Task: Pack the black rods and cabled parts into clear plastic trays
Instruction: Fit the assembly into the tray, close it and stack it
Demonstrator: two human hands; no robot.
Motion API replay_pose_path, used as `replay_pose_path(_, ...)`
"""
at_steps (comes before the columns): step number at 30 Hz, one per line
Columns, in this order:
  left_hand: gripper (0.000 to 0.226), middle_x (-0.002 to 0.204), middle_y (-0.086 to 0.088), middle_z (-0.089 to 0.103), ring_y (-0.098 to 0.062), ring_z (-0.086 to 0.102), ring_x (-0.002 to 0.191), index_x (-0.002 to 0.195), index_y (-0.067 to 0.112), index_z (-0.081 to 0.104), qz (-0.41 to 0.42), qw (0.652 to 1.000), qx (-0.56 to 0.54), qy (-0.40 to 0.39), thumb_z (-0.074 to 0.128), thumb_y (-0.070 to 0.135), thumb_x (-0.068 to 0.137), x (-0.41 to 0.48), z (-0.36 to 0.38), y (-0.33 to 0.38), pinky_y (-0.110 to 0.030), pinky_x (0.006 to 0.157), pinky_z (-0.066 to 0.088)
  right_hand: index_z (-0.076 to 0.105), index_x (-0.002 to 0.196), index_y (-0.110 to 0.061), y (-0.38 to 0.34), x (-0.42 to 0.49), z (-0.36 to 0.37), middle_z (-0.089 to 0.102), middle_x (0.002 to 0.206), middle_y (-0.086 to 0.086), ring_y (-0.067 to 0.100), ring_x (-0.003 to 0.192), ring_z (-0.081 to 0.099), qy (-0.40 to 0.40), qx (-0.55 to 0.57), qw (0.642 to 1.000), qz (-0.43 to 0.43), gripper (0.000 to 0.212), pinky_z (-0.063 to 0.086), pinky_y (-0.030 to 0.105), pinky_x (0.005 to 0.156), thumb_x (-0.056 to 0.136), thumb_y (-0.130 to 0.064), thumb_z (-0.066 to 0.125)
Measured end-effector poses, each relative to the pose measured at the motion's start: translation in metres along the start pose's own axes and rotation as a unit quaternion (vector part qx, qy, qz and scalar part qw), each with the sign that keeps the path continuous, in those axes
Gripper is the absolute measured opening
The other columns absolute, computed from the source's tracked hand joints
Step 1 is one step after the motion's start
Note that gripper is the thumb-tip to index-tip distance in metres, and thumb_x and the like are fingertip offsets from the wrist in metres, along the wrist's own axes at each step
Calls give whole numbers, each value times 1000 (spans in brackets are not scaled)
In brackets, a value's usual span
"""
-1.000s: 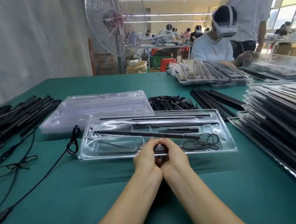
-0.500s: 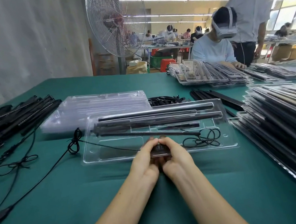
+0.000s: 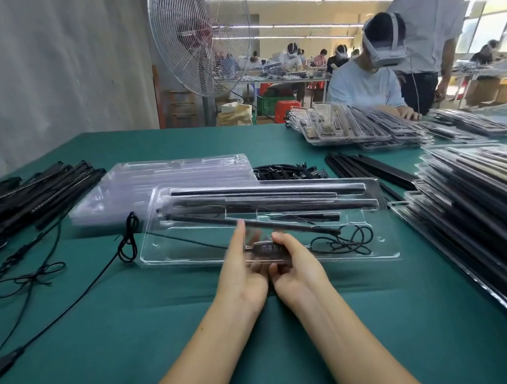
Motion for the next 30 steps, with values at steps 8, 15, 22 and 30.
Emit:
replay_pose_path(8, 41, 111, -26, 57, -36, 63, 85, 116, 0, 52, 13, 998, -68, -3, 50, 36, 95, 10, -9, 34, -47, 72, 53, 62, 80, -21, -4, -8, 23, 62, 68, -6, 9, 60, 51, -161, -363, 917, -40, 6, 39, 21, 54, 85, -23, 66)
replay_pose_path(15, 22, 89, -12, 62, -26, 61, 86, 97, 14, 57, 46, 998, -50, 7, 52, 35, 95, 14, -20, 40, -44, 98, 46, 63, 86, -11, 1, -50, 33, 68, 65, 3, 13, 50, 60, -365, -652, 665, 13, 21, 43, 18, 41, 93, -30, 57)
replay_pose_path(22, 24, 82, -8, 58, -20, 57, 72, 94, 10, 55, 7, 999, -2, -34, 43, 29, 99, 9, -8, 6, -34, 68, 47, 51, 132, -15, -52, -39, 77, 51, 131, -3, 16, 122, 38, -114, -684, 553, -462, 41, 28, 24, 102, 92, -25, 54)
replay_pose_path(30, 19, 67, -8, 66, -15, 65, 56, 95, 10, 54, -20, 995, -61, -83, 41, 22, 101, 5, 1, -5, -25, 47, 53, 55, 123, -20, -42, -13, 87, 48, 125, -3, 18, 119, 37, -59, -767, 458, -445, 36, 24, 36, 89, 91, -32, 46)
Point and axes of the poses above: each hand's wrist, its own x-axis towards the middle knuckle, its own z-axis out of the palm, y = z × x, the point moved 9 cm from there along x, towards the middle knuckle
